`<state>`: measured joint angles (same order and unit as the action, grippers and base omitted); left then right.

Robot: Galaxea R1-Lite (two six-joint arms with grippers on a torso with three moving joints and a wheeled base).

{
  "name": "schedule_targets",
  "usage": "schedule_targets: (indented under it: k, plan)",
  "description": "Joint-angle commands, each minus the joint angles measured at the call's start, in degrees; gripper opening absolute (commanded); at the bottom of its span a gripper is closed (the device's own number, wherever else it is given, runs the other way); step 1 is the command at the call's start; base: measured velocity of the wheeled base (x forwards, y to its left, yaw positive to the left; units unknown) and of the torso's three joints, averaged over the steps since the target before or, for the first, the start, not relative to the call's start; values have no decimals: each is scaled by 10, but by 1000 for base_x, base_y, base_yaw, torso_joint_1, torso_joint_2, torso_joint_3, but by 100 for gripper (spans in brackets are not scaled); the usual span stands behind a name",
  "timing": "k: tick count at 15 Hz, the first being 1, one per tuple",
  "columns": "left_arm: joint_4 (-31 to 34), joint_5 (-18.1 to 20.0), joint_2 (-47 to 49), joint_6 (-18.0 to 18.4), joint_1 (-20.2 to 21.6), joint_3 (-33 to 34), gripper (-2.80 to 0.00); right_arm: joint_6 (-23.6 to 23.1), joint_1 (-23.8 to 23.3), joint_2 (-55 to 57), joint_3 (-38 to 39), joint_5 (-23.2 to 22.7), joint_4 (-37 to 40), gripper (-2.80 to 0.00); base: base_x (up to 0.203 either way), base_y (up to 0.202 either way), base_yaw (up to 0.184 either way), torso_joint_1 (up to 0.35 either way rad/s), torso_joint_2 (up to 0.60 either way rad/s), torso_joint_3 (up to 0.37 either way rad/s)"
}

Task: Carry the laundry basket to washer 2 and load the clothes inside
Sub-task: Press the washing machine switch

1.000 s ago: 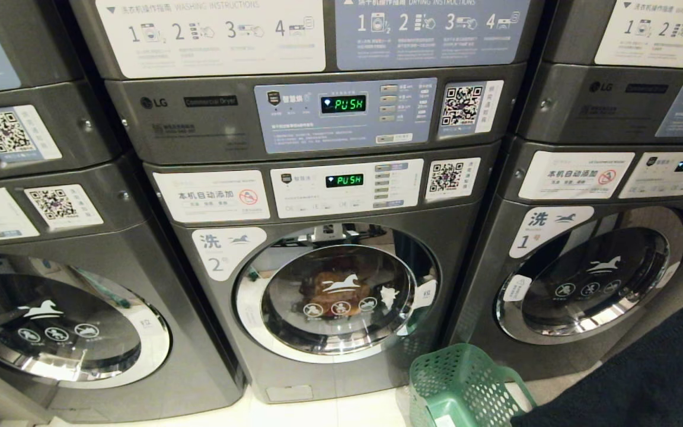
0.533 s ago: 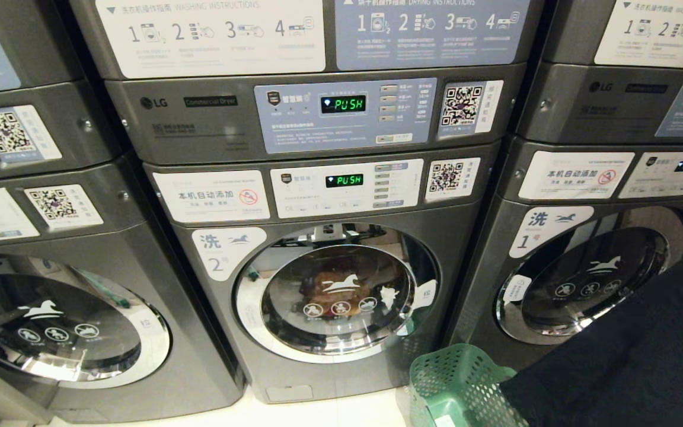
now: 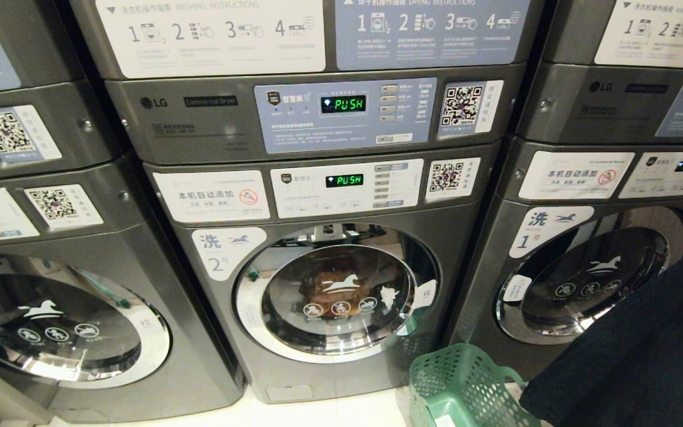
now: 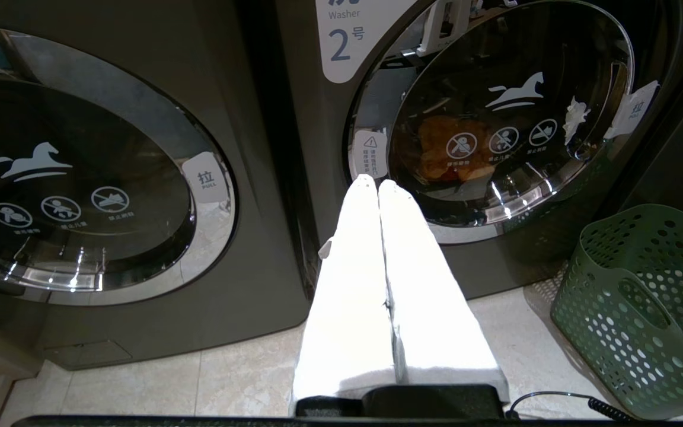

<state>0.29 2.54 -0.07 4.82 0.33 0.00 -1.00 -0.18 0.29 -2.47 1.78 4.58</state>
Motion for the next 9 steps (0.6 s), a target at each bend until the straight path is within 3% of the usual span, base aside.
schedule_targets:
  k: [1,7,9]
  plan:
    - [0,0,1,0,0,0,-280,14,0,-2,2,-1,5,-280,0,0,0,0,0,0]
    - [0,0,1,-2,0,0,-280,13,0,-2,1,-2,8,-280,0,0,0,0,0,0]
    - [0,0,1,-2,0,0,-280,13,0,-2,2,-1,8,-280,-1,115,-9,-2,2,2]
